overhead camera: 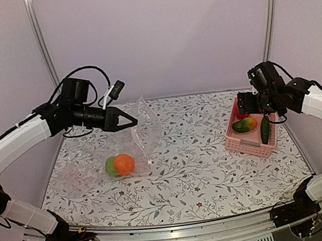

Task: Place the food in the zip-top bag and seal the zipper
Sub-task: Pick up the fake fruit from the bin.

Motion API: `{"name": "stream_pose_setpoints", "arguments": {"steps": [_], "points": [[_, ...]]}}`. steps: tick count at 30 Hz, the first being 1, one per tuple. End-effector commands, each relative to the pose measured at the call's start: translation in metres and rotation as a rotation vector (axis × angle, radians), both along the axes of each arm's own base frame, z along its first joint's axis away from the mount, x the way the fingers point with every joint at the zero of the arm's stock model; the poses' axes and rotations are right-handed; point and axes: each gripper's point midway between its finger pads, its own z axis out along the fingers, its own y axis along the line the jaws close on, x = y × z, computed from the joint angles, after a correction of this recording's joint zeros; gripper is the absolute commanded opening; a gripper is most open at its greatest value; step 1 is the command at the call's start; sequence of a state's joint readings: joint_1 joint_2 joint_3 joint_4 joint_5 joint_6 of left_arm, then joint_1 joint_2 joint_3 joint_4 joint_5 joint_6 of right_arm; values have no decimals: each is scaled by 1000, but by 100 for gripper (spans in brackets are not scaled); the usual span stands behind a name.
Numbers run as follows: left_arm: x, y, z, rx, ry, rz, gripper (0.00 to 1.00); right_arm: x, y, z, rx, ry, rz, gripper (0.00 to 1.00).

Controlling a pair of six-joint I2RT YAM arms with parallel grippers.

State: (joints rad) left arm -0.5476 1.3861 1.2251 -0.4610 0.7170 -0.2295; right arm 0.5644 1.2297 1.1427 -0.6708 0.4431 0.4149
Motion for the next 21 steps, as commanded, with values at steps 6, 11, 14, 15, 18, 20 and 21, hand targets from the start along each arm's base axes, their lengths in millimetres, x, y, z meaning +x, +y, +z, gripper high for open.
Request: {"name": "stream_pose_setpoints", "arguments": {"steps": [6, 11, 14, 15, 18, 20, 21], "points": [[6, 2, -6, 12, 7, 16, 0, 38, -35, -58, 57, 171, -40, 92], [6, 2, -6, 12, 9, 15, 0, 66, -54, -92, 57, 278, -41, 92], [6, 2, -7, 15, 9, 16, 0, 82, -67, -111, 38, 331, -51, 92], [6, 2, -7, 16, 8, 16, 0, 86, -71, -118, 28, 349, -50, 91], [7, 2, -8, 20, 9, 18, 0, 103, -82, -131, 24, 381, -59, 90], [7, 2, -9, 22, 12, 17, 0, 113, -86, -144, 15, 409, -52, 90], [7, 1, -10, 23, 15, 16, 0, 117, -86, -146, 11, 411, -46, 90]]}}
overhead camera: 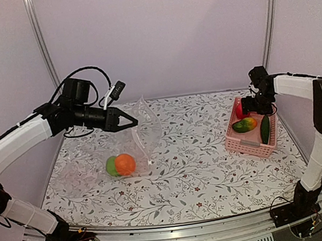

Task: Place the food in the zip-top bag and seal the zipper
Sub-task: Pick up the fake fruit from the bin.

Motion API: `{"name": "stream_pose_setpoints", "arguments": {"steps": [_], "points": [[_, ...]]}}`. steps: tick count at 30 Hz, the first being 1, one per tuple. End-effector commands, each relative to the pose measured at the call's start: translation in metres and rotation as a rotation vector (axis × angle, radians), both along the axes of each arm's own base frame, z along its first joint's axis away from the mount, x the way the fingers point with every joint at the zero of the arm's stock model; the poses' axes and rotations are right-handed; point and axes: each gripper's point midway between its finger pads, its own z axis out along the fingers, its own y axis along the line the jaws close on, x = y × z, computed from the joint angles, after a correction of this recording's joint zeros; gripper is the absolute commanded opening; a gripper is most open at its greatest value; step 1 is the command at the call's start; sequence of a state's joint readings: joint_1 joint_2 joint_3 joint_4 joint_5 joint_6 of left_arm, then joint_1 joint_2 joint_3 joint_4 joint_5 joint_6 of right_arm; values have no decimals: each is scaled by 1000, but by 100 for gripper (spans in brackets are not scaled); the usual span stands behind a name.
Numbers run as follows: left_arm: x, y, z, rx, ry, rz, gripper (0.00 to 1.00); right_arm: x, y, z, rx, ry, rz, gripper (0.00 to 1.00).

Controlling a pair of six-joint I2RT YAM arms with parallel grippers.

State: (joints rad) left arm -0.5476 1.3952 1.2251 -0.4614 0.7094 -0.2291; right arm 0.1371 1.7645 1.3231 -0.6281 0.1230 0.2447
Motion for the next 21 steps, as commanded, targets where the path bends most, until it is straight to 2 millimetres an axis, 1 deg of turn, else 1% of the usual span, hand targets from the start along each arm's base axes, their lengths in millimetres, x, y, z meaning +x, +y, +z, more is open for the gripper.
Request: {"name": "stream_pose_setpoints", "arguments": {"steps": [1, 2, 3, 12, 16, 21], "points": [[5, 2, -6, 14, 9, 9, 0, 20, -2, -14, -7, 33, 60, 90], [6, 2, -8, 17, 12, 11, 0, 25, -1, -15, -10, 32, 65, 90], [6, 2, -8, 18, 13, 11, 0, 29, 0, -20, -14, 41, 73, 90], [9, 1, -15, 31, 29, 14, 0, 63, 0, -33, -15, 41, 89, 92], [9, 1, -16, 32, 32, 13, 0, 73, -1, -39, -23, 43, 87, 90], [10, 0, -17, 33, 33, 14, 0, 79, -1, -45, -19, 47, 87, 87]]}}
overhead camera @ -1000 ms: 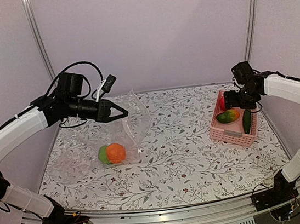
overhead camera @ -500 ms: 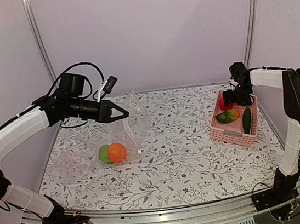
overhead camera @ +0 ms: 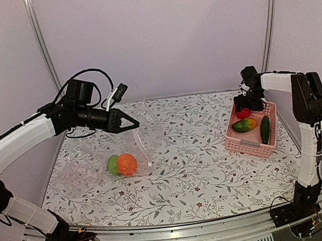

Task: Place the food in the zip-top bag and seal the zipper
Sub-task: Pick up the fake fruit from the bin.

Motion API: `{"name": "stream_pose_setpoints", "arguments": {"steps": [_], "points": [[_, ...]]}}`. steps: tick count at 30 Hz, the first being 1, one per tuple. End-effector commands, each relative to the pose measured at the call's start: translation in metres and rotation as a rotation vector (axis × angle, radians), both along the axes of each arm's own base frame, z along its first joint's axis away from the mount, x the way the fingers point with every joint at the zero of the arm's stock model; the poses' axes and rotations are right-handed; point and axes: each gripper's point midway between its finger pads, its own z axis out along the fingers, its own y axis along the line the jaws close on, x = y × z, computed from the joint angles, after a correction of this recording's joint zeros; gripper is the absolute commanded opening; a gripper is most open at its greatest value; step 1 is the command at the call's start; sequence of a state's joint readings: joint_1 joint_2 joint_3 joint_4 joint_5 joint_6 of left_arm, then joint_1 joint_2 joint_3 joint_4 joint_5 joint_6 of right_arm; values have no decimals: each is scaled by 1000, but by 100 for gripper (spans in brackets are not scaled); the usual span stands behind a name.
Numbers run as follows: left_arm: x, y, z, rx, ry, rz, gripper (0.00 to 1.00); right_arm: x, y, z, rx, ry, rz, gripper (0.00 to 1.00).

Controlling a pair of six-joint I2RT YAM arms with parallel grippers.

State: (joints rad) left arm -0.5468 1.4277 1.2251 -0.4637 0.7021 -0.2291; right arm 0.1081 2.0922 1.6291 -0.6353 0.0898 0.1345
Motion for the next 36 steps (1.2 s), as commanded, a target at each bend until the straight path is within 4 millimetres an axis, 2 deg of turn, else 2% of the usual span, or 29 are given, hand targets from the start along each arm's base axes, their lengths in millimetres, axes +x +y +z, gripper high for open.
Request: {"name": "stream_pose_setpoints", "arguments": {"steps": [1, 13, 20, 25, 36], "points": [[5, 2, -4, 12, 7, 8, 0, 6, -2, -7, 4, 13, 4, 86], [5, 2, -5, 13, 8, 8, 0, 8, -3, -9, -3, 13, 1, 74], [6, 2, -6, 15, 12, 9, 0, 8, -4, -4, -10, 2, 0, 67], [6, 2, -7, 15, 11, 8, 0, 3, -4, 6, -7, -7, 4, 64], [6, 2, -7, 16, 13, 11, 0, -15, -9, 50, -20, -75, 2, 64]]}}
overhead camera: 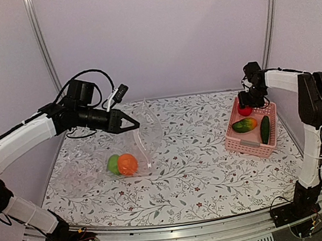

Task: Place the food in the zip-top bag and seal the zipper
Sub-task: Pick up the fake fruit from the bin, then place the fake fruit in the zipper food storage bag.

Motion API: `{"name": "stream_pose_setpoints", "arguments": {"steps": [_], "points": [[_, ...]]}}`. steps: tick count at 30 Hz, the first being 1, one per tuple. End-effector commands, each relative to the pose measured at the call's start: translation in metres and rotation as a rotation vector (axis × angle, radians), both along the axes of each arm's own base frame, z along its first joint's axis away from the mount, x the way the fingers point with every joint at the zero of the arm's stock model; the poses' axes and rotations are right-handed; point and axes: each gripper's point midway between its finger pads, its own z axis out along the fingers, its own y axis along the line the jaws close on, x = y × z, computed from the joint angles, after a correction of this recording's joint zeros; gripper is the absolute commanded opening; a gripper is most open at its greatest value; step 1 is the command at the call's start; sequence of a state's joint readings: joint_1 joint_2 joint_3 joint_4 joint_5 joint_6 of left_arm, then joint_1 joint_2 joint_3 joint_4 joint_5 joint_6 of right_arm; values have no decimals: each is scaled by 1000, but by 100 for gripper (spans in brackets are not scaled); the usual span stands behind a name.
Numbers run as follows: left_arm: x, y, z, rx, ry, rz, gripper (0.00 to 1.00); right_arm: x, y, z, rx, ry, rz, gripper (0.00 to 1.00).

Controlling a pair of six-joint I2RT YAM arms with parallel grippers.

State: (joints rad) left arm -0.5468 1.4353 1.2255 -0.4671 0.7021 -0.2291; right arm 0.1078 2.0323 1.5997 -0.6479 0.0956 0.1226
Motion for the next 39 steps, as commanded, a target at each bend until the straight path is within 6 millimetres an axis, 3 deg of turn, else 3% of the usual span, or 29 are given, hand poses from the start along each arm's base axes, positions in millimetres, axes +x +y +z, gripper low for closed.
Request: {"name": "stream_pose_setpoints", "arguments": {"steps": [1, 8, 13, 19, 27, 32, 39], "points": [[5, 3, -3, 11, 5, 11, 0, -10, -7, 35, -11, -60, -5, 64], [6, 4, -5, 23, -2, 20, 0, -39, 1, 70, 42, -102, 3, 64], [6, 3, -6, 20, 3, 16, 0, -68, 23, 117, 105, -177, 58, 64], [4, 3, -4, 18, 1, 14, 0, -107, 78, 177, 219, -262, 213, 65], [2, 1, -2, 13, -2, 8, 0, -158, 164, 235, 319, -343, 440, 65], [2, 2, 0, 12, -10, 10, 0, -191, 221, 260, 346, -384, 585, 65], [1, 3, 3, 11, -21, 13, 0, -235, 297, 268, 420, -377, 788, 65]]}}
